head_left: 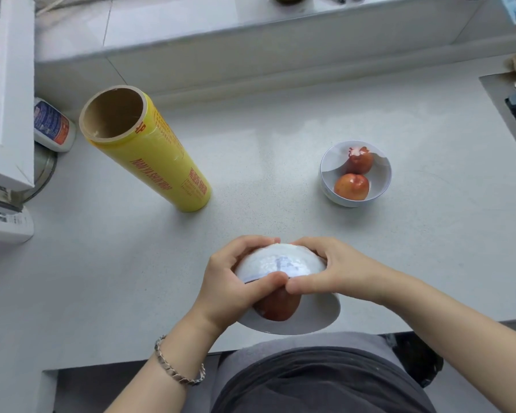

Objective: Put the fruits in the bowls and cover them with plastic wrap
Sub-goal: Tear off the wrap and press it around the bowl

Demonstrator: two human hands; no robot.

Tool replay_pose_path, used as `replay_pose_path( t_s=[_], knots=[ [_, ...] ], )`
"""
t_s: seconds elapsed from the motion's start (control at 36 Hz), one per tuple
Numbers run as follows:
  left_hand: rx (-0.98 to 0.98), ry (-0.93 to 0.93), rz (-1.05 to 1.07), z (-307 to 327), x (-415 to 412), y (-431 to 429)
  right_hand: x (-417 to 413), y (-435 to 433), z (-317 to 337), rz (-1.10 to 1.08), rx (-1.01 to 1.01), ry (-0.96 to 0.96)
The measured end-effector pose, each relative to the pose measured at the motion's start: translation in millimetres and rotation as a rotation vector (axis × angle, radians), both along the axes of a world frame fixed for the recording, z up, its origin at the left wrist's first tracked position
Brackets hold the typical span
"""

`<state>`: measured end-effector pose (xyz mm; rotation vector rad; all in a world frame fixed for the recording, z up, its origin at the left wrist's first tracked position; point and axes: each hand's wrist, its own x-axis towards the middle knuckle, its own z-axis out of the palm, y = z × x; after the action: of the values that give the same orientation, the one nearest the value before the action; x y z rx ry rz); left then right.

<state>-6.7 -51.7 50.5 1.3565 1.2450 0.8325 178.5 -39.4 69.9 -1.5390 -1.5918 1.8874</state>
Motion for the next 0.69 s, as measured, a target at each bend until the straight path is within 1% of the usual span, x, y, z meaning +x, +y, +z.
replay_pose_path(
  t_s=[0.06, 0.11, 0.17, 0.22, 0.28, 0.36, 0.42, 0.5, 0.56, 0.64, 0.69],
  knots=[
    [-0.046, -0.031, 0.068, -2, 2, 3, 5, 0, -2, -0.038, -0.048, 0.111],
    [-0.116, -0.133, 0.182, -5, 2, 6, 12, 0, -3, -0.067, -0.084, 0.213],
    [-0.191, -0.241, 0.275, -6, 1, 9, 19, -2, -5, -0.108, -0.100, 0.262],
    [-0.246, -0.295, 0.303, -6, 2, 11, 22, -3, -8, -0.174, -0.104, 0.297],
    [-0.288, -0.326, 0.266, -5, 2, 13, 22, -3, -12, -0.242, -0.089, 0.310],
    [-0.354, -0.290, 0.118, -4, -3, 19, 19, -3, -15, -0.311, -0.068, 0.305],
    [-0.359, -0.201, -0.015, -2, -7, 24, 17, -2, -16, -0.316, -0.043, 0.281],
    [-0.307, -0.046, -0.165, -1, -7, 29, 13, 0, -14, -0.296, -0.014, 0.229],
    [-0.271, -0.015, -0.153, -4, -4, 26, 13, 3, -12, -0.278, -0.014, 0.227],
    [-0.254, -0.086, -0.049, -7, 0, 19, 14, 7, -9, -0.267, -0.020, 0.201],
    [-0.248, -0.132, 0.028, -9, 1, 14, 16, 11, -6, -0.199, -0.016, 0.157]
  ],
)
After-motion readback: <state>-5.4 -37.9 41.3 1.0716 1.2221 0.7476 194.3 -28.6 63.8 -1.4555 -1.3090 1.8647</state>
